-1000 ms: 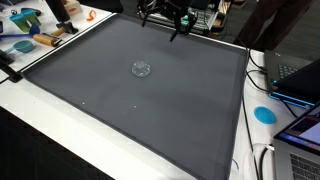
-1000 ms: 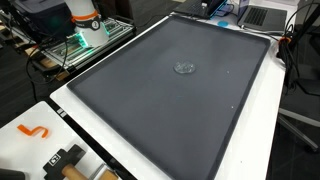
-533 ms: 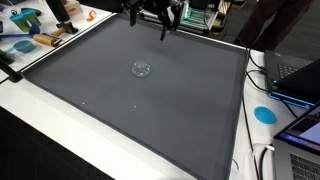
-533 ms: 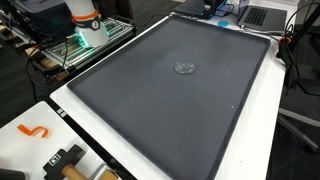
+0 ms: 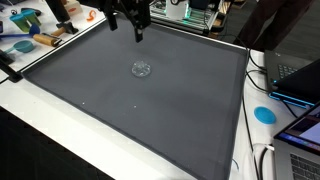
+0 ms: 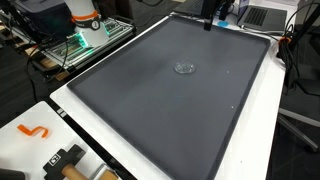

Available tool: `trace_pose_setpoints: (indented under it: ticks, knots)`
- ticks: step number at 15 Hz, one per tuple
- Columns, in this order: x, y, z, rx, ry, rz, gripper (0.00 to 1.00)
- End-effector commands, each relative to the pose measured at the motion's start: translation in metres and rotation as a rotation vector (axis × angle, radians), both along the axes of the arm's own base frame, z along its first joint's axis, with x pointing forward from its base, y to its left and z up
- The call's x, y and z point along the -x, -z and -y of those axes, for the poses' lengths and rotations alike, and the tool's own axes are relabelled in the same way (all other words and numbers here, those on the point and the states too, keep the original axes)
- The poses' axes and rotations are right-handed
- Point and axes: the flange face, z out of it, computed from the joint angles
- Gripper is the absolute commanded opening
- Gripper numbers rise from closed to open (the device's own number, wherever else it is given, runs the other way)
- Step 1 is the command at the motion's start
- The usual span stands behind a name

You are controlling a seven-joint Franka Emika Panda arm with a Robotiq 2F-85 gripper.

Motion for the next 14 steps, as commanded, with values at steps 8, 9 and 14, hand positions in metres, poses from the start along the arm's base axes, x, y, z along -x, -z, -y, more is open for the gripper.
trace_pose_setpoints:
  ticks: [8,9,14]
  knots:
    - [0.029,0.037,0.104,-0.247,0.272,0.042,1.00]
    - [0.034,0.041,0.111,-0.263,0.305,0.040,1.00]
    - [0.060,0.060,0.132,-0.324,0.424,0.059,1.00]
